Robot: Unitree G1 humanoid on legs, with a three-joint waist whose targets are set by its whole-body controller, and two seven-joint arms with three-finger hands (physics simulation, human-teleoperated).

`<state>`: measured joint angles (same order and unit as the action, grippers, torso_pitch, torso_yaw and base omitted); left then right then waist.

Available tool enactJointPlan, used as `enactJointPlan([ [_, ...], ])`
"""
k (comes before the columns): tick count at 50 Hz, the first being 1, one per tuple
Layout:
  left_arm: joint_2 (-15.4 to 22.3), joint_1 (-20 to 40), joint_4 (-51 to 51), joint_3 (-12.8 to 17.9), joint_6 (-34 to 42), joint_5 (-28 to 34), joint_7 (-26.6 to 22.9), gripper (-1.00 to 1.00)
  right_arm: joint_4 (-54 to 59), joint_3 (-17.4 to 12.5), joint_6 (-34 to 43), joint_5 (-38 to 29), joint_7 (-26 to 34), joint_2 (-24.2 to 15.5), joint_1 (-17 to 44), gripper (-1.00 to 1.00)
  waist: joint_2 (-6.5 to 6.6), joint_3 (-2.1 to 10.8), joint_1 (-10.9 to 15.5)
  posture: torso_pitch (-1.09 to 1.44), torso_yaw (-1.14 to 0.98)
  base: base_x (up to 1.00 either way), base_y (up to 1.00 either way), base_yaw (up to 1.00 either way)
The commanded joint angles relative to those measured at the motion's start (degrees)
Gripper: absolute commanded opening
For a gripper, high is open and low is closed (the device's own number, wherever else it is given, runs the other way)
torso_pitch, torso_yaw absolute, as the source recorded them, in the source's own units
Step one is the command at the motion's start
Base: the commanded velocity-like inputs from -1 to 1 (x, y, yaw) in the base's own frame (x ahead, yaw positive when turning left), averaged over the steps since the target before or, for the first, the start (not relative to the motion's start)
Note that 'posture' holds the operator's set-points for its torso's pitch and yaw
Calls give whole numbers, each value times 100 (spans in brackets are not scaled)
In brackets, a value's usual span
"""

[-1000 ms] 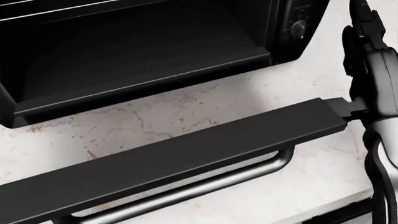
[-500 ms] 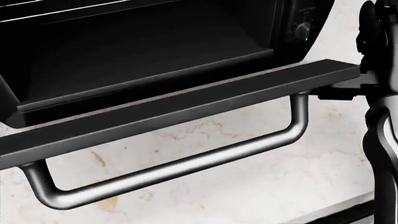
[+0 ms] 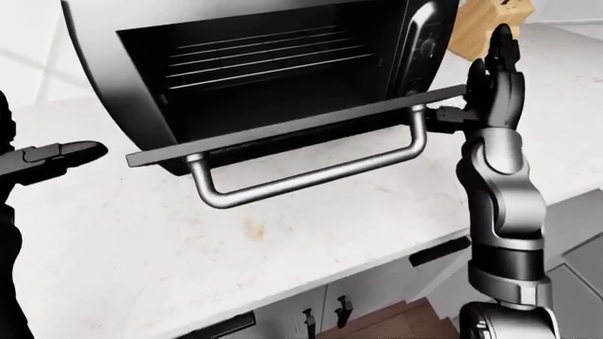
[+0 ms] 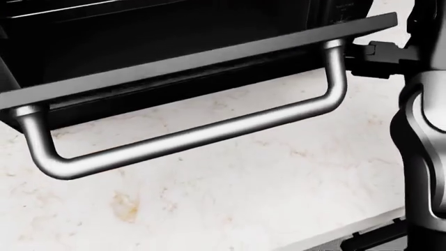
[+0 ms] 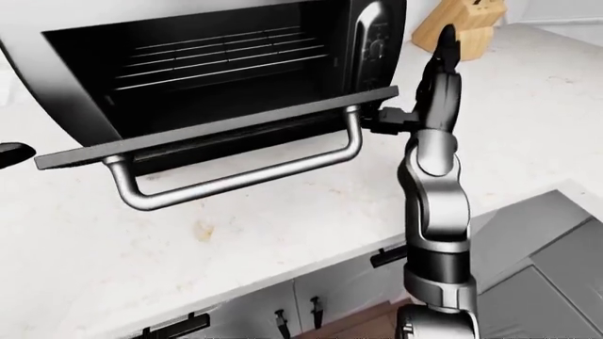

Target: Close the toaster oven door.

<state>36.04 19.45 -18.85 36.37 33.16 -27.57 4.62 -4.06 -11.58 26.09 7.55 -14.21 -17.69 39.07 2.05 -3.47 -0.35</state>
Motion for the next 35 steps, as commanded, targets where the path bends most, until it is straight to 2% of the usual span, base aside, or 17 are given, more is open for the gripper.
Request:
enactJointPlan([
  [1, 140, 127, -158, 93, -164, -2, 5, 100, -271, -99, -303, -14, -213, -75, 315, 100, 12, 163, 0, 0, 0, 0, 0, 0],
  [21, 21, -109, -301, 184, -231, 113, -179, 100, 597, 112, -575, -681, -457, -3, 717, 100, 13, 164, 10, 0, 0, 0, 0, 0],
  [29, -2, -166, -326, 251, -236, 169, -291, 100, 708, 39, -562, -553, -777, 64, 853, 100, 18, 161, 18, 0, 0, 0, 0, 0],
  [35, -17, -220, -378, 300, -229, 191, -363, 100, 744, 101, -552, -490, -834, 62, 898, 100, 23, 159, 26, 0, 0, 0, 0, 0],
])
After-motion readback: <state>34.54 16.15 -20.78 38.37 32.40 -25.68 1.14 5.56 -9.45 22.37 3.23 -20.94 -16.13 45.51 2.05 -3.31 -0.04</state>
